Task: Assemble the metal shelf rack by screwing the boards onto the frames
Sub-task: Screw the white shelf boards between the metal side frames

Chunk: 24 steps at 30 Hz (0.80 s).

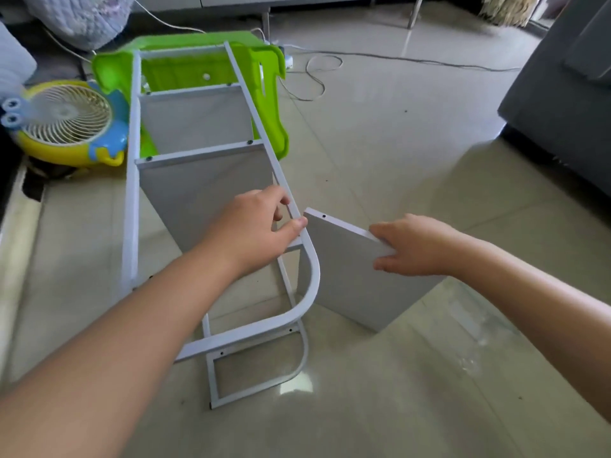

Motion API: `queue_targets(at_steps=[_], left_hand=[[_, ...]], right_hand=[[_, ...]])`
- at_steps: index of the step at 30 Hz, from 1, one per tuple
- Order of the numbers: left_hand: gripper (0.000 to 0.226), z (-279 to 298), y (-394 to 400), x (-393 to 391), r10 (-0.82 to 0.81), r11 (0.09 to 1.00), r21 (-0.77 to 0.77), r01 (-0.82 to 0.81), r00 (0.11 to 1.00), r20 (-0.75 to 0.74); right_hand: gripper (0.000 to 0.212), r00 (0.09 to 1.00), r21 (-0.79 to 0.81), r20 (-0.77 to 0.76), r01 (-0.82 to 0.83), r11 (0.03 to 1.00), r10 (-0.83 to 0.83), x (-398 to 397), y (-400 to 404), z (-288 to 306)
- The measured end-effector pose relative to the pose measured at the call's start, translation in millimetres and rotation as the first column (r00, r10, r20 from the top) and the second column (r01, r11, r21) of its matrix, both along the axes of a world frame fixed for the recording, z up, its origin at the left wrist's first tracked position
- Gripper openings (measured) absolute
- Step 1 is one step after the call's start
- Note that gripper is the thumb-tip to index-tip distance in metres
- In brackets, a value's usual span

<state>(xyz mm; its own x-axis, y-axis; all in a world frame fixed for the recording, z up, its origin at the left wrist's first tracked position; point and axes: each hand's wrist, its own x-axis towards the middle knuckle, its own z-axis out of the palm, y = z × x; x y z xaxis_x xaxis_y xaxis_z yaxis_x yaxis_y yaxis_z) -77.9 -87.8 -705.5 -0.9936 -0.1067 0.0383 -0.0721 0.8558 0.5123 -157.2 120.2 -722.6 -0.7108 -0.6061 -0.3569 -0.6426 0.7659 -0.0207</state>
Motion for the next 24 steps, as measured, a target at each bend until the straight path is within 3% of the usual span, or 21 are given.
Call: queue_targets(at_steps=[3, 5, 6, 8, 10, 14, 17, 24], left_hand=[[0.036, 2.0, -2.9, 19.0, -0.041, 0.999, 0.030, 0.042, 0.998, -0.041], [0.034, 3.1, -5.0, 32.9, -0.053, 0.998, 0.022, 0.055, 0.997, -0.064], [0.032, 3.7, -6.3, 38.6, -0.059, 0.998, -0.014, 0.058, 0.997, -0.046], [0.031, 3.4, -10.0, 47.9, -0.055, 0.991, -0.118, 0.057, 0.998, 0.022], [0.031, 3.4, -15.1, 52.4, -0.011, 0.975, -0.222, 0.027, 0.997, 0.071], [0.023, 3.8, -22.1, 53.5, 0.025, 0.962, -0.272, -0.001, 0.996, 0.085], [0.020, 6.0, -25.6, 52.8, 0.008, 0.962, -0.272, 0.019, 0.995, 0.100], [0.020, 12.3, -33.2, 51.5, -0.051, 0.951, -0.291, 0.099, 0.984, 0.170]], right_hand=[[0.026, 0.998, 0.059, 0.057, 0.030, 0.998, -0.033, 0.7, 6.2, 0.1], [0.016, 1.000, 0.049, 0.025, 0.011, 0.999, -0.012, 2.1, 8.7, -1.8], [0.015, 1.000, 0.036, 0.000, 0.018, 0.999, -0.018, 5.1, 8.9, 0.0], [0.036, 0.998, 0.007, -0.043, 0.035, 0.999, -0.035, 10.0, 7.5, 4.8], [0.044, 0.998, -0.041, -0.058, 0.005, 0.999, -0.008, 10.2, 7.8, 10.1], [0.042, 0.991, -0.077, -0.047, -0.126, 0.989, 0.122, 13.5, 9.4, 18.6], [0.029, 0.974, -0.136, -0.085, -0.218, 0.966, 0.208, 17.7, 8.0, 18.5], [0.025, 0.962, -0.193, -0.093, -0.272, 0.943, 0.258, 22.4, -0.4, 18.8]])
